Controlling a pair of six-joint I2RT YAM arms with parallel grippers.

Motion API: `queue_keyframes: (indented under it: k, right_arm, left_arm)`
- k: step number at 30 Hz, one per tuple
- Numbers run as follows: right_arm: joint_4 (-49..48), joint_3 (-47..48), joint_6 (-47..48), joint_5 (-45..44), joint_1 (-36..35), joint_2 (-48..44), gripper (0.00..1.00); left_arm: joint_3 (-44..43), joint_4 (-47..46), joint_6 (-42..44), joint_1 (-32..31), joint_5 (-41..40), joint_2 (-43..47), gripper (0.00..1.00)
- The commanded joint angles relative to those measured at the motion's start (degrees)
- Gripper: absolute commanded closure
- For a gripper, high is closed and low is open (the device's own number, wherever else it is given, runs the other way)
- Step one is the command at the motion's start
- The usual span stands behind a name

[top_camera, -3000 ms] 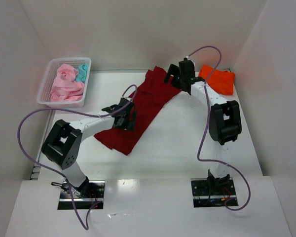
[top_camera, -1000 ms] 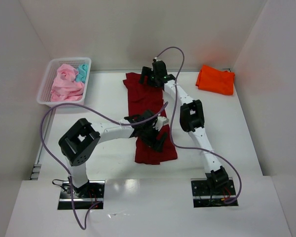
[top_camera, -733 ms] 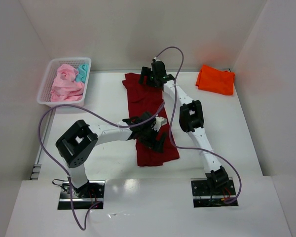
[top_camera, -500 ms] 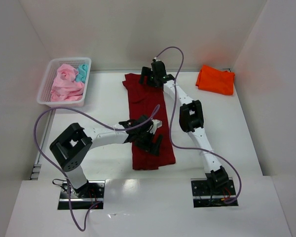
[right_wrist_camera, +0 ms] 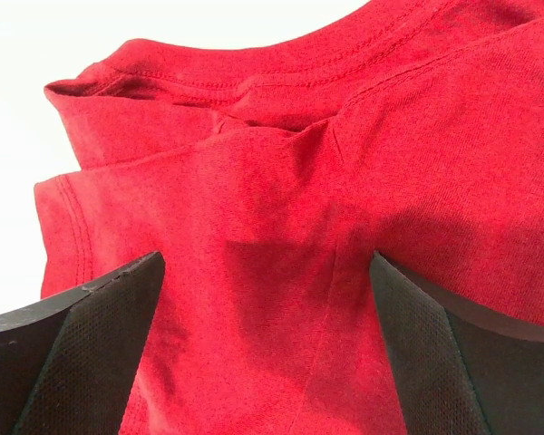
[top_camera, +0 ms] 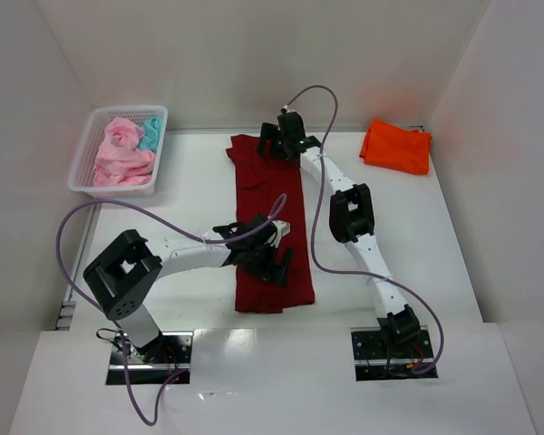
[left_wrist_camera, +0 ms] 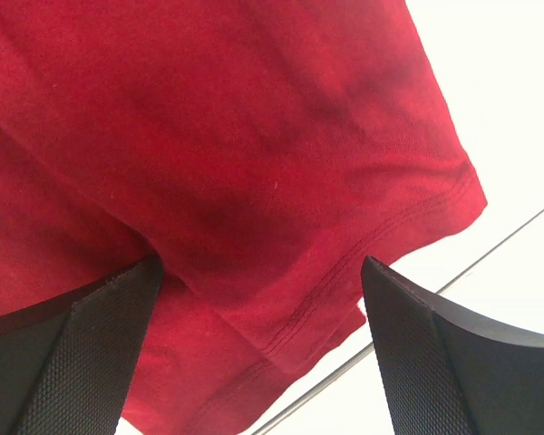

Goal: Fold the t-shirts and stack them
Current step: Rotate the tshirt 90 degrees

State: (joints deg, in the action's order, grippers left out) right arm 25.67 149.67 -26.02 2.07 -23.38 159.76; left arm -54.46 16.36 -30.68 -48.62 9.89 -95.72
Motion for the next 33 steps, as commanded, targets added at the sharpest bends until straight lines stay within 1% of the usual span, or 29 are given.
queue_keyframes:
  k: [1,4,8,12,14,15,16,19,21,24,26,28,29,30,31,32,33]
  right_arm:
    - [4.56,-0.69,1.5,-5.75,0.88,-2.09,0.0]
    - [5.27,-2.0,1.5,-6.55,2.01,-3.14,0.0]
    - [4.74,-3.06,1.5,-5.14,2.55,-3.67,0.0]
    - [4.74,-0.44,1.5,-3.74,2.55,-5.24,0.0]
    - [4.74,0.89,2.02,-3.74,2.55,-7.78,0.0]
    - [4.74,2.72,3.16,-3.21,2.55,-8.84,0.0]
    - [4.22,3.95,3.78,-2.34,2.55,-9.99,0.0]
    - [3.68,9.32,4.31,-0.23,3.6,-14.56,0.0]
    - [3.16,10.03,4.31,1.18,4.99,-19.28,0.0]
    - [2.63,10.03,3.7,2.33,7.37,-23.52,0.0]
    - [3.24,8.81,5.35,0.23,8.52,-26.77,0.0]
    - [3.94,5.13,6.85,-3.89,10.53,-29.67,0.0]
    - [4.56,3.2,6.86,-6.43,11.59,-30.73,0.0]
    - [4.56,-2.48,6.86,-6.46,12.82,-31.96,0.0]
    - [2.56,-6.28,6.86,-6.46,15.87,-33.28,0.0]
    - [0.89,-10.58,5.99,-3.59,17.73,-36.25,0.0]
    - [-0.87,-19.58,4.59,-2.78,19.49,-37.84,0.0]
  left_arm:
    - [4.18,12.12,-3.51,-0.33,-1.8,-1.22,0.01]
    - [4.71,12.12,-4.22,-0.33,-1.8,-0.69,0.01]
    - [4.19,11.59,-4.22,-0.33,-1.8,-1.4,0.01]
    - [2.61,11.59,-3.07,-0.33,-2.76,0.09,0.01]
    - [-0.64,12.99,-1.68,-0.33,-5.49,2.11,0.01]
    - [-2.04,13.52,-1.67,-0.33,-6.54,2.73,0.01]
    - [-5.02,13.52,0.07,-0.33,-8.2,3.78,0.01]
    - [-10.74,16.85,2.19,-0.33,-10.85,5.36,0.01]
    - [-15.65,19.05,3.51,0.19,-12.61,6.51,0.01]
    - [-18.84,18.36,4.31,0.19,-12.61,10.28,0.01]
    - [-21.03,16.35,4.31,0.19,-12.61,13.71,0.01]
    - [-21.57,14.41,4.84,0.19,-14.98,17.39,0.01]
    - [-22.09,11.53,5.53,0.89,-16.21,18.63,0.01]
    - [-21.14,9.67,6.06,0.9,-19.61,20.03,0.01]
    - [-20.26,7.74,7.46,1.68,-21.73,22.48,0.01]
    - [-19.03,3.37,8.6,1.69,-23.76,23.64,0.01]
    - [-17.19,1.41,10.01,2.21,-25.78,24.44,0.01]
